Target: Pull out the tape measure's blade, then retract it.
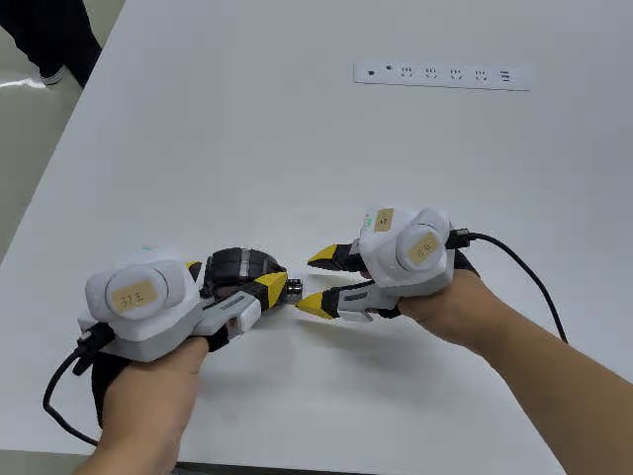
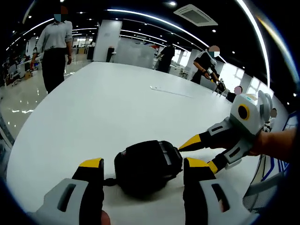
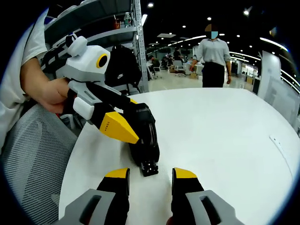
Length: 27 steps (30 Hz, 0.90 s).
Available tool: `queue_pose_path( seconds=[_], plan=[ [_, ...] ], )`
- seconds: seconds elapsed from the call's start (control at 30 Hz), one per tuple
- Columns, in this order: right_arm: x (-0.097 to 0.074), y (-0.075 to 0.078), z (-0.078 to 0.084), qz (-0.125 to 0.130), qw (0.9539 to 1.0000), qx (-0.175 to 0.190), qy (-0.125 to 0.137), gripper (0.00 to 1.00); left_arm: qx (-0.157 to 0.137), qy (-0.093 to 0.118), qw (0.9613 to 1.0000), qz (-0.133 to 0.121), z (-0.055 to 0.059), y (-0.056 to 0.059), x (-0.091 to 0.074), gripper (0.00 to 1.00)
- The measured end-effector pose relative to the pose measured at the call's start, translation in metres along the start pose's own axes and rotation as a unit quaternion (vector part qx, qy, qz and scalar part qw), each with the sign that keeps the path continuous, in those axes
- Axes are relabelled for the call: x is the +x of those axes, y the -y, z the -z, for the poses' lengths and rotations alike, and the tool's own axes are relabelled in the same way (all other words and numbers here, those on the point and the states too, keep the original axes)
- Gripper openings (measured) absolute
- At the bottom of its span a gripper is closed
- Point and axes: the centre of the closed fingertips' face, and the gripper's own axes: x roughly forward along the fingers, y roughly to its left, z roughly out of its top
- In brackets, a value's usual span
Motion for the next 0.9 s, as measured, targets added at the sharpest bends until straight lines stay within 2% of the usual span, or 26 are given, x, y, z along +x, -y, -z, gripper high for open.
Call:
queue_pose_path(
  seconds=[0.27, 0.4, 0.6, 0.7, 0.8, 0.9],
  plan=[
    [-0.018, -0.002, 0.003, 0.023, 0.9994, 0.02, 0.012, 0.42, 0.013, 0.008, 0.9995, 0.027, 0.002, 0.0, -0.012, 0.7],
    [-0.028, -0.001, 0.008, 0.039, 0.9986, 0.033, 0.016, 0.47, 0.034, 0.007, 0.9988, 0.033, 0.004, -0.002, -0.019, 0.73],
    [-0.042, -0.006, 0.017, 0.046, 0.9979, 0.043, 0.017, 0.49, 0.068, -0.012, 0.9968, 0.039, 0.009, -0.005, -0.025, 0.74],
    [-0.05, -0.007, 0.022, 0.053, 0.9973, 0.049, 0.016, 0.51, 0.081, -0.015, 0.9953, 0.05, 0.01, -0.003, -0.029, 0.78],
    [-0.061, -0.007, 0.028, 0.064, 0.9963, 0.056, 0.013, 0.54, 0.103, -0.019, 0.9926, 0.063, 0.011, 0.0, -0.033, 0.78],
    [-0.071, -0.005, 0.031, 0.08, 0.9949, 0.059, 0.014, 0.57, 0.107, -0.022, 0.9916, 0.07, 0.013, -0.001, -0.036, 0.79]
  ],
)
